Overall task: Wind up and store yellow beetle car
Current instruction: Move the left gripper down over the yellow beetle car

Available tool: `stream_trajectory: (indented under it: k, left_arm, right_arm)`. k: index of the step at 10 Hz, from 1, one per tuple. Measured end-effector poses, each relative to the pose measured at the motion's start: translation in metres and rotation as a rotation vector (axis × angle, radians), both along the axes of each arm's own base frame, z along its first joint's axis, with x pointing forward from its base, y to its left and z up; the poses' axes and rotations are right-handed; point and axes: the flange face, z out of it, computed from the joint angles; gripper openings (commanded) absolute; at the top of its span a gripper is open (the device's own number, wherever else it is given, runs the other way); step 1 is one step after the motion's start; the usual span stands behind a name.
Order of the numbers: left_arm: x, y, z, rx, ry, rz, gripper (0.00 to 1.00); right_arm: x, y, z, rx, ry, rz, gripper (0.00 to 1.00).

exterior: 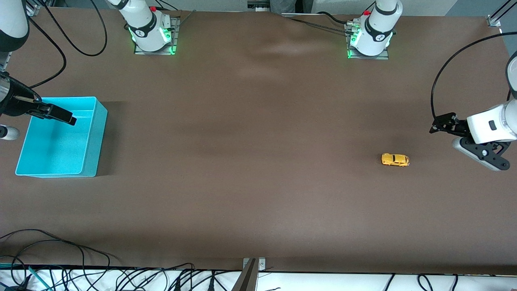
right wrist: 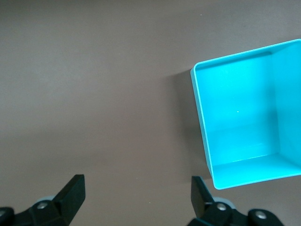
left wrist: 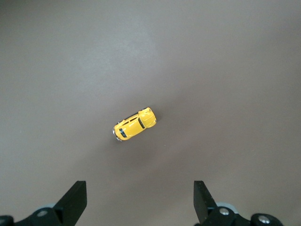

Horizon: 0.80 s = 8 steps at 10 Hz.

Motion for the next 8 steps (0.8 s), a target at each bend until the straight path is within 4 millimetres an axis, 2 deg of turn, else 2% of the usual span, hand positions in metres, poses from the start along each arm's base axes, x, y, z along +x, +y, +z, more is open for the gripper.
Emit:
stream_trajectory:
  k: [3, 8]
  left_arm:
    - [-0.004, 0.003, -0.077, -0.038, -0.063, -0.313, 1.0]
    - [-0.023, -0.003, -0.154, -0.031, -0.097, -0.644, 1.0]
  right_arm:
    - [0.0, 0.0, 0.0, 0.0, 0.001, 0.0, 1.0]
    - [0.0, 0.0, -0.001, 0.0, 0.002, 0.0, 1.0]
